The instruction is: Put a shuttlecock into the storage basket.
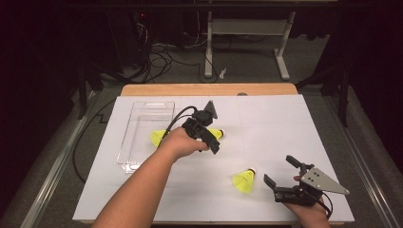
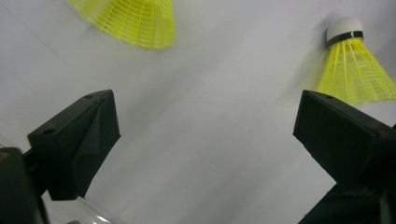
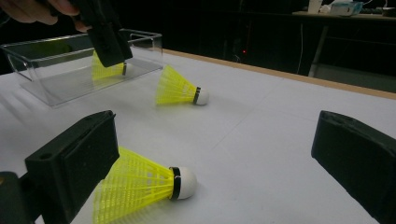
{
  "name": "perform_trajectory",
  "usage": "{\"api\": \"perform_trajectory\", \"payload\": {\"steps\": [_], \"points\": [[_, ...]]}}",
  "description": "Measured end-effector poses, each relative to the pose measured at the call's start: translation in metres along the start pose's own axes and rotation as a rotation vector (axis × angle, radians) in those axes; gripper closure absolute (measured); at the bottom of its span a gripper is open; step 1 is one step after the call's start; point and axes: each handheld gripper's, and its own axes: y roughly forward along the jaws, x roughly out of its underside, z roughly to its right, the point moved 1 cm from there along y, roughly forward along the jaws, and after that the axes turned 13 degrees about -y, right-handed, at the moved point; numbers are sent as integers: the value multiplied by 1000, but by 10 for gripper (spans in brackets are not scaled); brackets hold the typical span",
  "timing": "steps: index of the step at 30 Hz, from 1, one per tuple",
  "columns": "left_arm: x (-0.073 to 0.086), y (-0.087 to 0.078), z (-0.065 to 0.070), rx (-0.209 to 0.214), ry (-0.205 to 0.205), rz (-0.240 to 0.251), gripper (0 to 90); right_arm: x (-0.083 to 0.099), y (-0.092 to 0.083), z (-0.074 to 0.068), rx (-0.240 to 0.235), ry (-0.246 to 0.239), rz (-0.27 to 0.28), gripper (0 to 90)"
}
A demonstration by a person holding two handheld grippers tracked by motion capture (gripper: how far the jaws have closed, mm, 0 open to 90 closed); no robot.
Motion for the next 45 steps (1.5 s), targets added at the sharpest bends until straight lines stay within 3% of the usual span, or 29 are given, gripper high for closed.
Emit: {"api": "perform_trajectory", "payload": {"steps": [3,11,16,24,43,45], "points": [[-7,5,-3,6,-6,3,115,0,0,-1,-1,5,2,14],[-23,23,-14,4,-43,17,275,1,1,1,-4,5,3,14],[-27,31,-17,9,-29,42,398,2,2,1,-11,9,-1,14],[-30,40,-17,-11,-2,62,505,2,2,0,-13,9,-3,15],[-34,52,-17,23,-5,59,777,2,1,1,-14,16,0,20],[-34,52,-17,21,-3,79,811,2,1,1,-15,15,1,21]]}}
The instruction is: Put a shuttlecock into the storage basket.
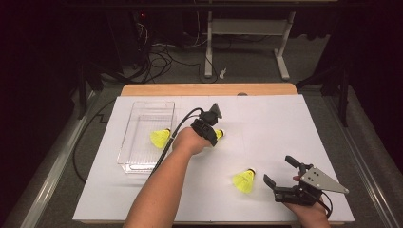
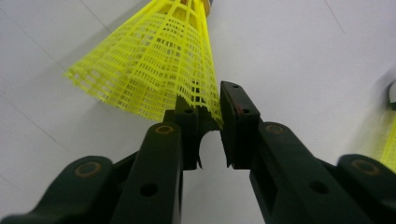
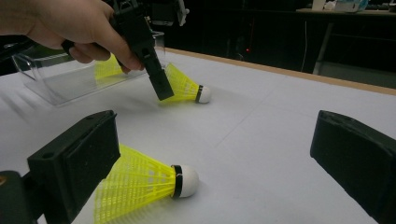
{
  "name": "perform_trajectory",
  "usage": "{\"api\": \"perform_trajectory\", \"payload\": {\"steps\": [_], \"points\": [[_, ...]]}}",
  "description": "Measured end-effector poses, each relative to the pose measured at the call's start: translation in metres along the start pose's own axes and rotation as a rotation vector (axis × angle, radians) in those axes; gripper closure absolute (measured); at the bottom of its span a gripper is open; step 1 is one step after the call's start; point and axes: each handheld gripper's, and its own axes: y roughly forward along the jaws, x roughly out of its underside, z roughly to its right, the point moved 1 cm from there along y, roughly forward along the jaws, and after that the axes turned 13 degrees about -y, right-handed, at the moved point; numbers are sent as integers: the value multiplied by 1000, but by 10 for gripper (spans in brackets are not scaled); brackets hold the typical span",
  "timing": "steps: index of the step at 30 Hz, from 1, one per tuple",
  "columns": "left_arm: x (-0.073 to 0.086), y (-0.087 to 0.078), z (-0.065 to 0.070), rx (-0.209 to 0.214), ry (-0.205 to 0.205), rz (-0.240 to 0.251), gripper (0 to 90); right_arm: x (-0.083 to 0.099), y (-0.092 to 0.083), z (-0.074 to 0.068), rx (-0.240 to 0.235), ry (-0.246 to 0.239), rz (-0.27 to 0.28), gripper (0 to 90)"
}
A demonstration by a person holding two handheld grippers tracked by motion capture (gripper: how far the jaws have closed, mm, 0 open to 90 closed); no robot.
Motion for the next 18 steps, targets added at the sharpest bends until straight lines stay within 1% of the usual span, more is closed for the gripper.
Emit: {"api": "perform_trajectory", "payload": {"steps": [1,5,8,9,10,11,14,18], "points": [[0,0,0,8,-5,-1,835,0,0,0,0,-1,0,21],[0,1,0,0,7,-4,881,0,0,0,-1,0,-1,21],[1,1,2,2,13,2,892,0,0,0,0,0,1,21],[1,0,2,-2,24,5,894,0,0,0,1,0,1,21],[1,-1,3,-1,24,18,896,0,-1,0,1,0,0,21],[1,-2,3,6,28,17,896,0,-1,0,1,1,0,21],[2,-5,4,6,34,11,897,0,0,0,0,-2,-2,21],[6,-13,5,3,40,17,897,0,0,0,1,-4,-1,21]]}}
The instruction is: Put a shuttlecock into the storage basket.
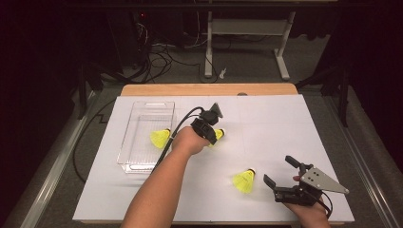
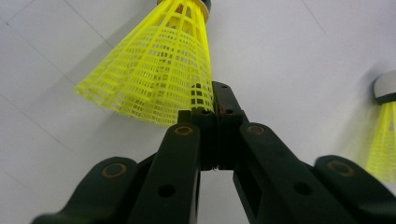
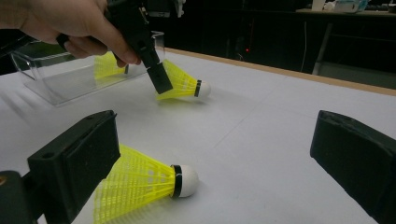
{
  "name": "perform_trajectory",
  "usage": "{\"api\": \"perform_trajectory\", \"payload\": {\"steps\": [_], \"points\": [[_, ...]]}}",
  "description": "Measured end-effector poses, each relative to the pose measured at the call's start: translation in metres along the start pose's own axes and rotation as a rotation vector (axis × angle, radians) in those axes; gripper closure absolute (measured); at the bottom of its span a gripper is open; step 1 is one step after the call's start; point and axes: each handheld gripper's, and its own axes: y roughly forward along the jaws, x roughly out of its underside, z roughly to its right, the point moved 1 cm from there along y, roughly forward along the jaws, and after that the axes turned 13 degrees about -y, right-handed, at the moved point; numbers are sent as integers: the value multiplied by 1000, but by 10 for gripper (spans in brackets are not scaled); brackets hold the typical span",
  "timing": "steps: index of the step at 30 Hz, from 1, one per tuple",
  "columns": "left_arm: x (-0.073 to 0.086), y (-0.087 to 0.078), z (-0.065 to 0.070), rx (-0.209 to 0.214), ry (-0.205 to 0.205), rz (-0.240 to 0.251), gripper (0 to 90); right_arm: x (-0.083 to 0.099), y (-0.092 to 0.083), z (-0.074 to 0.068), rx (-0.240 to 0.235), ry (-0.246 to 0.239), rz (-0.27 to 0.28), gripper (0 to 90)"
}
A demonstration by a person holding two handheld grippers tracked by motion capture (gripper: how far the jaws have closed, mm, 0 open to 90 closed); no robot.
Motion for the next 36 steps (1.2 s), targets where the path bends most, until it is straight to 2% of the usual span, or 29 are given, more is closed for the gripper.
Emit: {"api": "perform_trajectory", "payload": {"steps": [4,12,17,24,32,36], "points": [[3,-8,0,7,4,11,897,0,0,0,2,0,1,21],[12,-18,12,16,48,12,897,0,1,-1,3,-6,-2,21],[17,-21,17,32,63,-6,897,-1,1,-1,3,-11,-5,21],[23,-25,21,24,81,-4,897,0,1,-1,3,-11,-6,21],[31,-23,19,27,84,-34,896,0,1,-1,6,-11,-6,21],[38,-21,21,20,104,-46,895,0,1,-1,6,-11,-7,21]]}}
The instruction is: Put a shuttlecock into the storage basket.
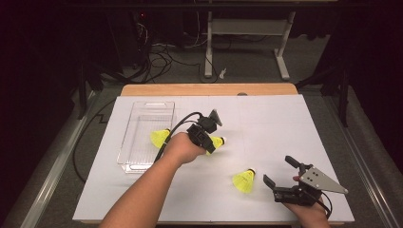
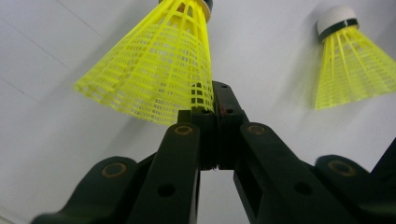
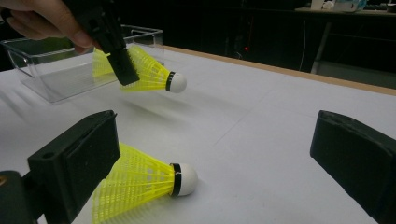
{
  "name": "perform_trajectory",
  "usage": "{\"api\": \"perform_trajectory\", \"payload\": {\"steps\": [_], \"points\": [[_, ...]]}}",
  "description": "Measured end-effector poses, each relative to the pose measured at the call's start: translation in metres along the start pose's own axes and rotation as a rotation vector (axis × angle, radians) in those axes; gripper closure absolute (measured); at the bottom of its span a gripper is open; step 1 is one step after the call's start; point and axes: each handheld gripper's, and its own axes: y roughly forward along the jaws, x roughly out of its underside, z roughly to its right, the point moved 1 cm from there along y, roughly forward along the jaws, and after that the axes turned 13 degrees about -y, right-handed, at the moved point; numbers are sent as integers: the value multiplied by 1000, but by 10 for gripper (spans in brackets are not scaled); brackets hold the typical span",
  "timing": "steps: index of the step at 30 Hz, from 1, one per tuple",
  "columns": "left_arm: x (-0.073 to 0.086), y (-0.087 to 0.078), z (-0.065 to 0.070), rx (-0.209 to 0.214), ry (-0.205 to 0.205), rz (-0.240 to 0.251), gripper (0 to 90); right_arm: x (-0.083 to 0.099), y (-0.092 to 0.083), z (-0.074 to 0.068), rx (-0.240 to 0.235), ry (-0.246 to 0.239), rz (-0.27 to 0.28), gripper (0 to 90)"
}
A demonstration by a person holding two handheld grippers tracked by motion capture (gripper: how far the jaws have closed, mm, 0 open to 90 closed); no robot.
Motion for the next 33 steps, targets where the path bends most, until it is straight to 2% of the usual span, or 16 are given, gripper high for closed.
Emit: {"api": "perform_trajectory", "payload": {"steps": [9,23,33], "points": [[17,1,-1,-1,11,-24,894,0,0,-1,-3,1,-6,21],[46,-10,-5,9,-19,-15,892,0,2,-2,-7,-8,-8,21],[64,-8,-3,10,-22,-26,891,0,2,-3,-8,-11,-9,21]]}}
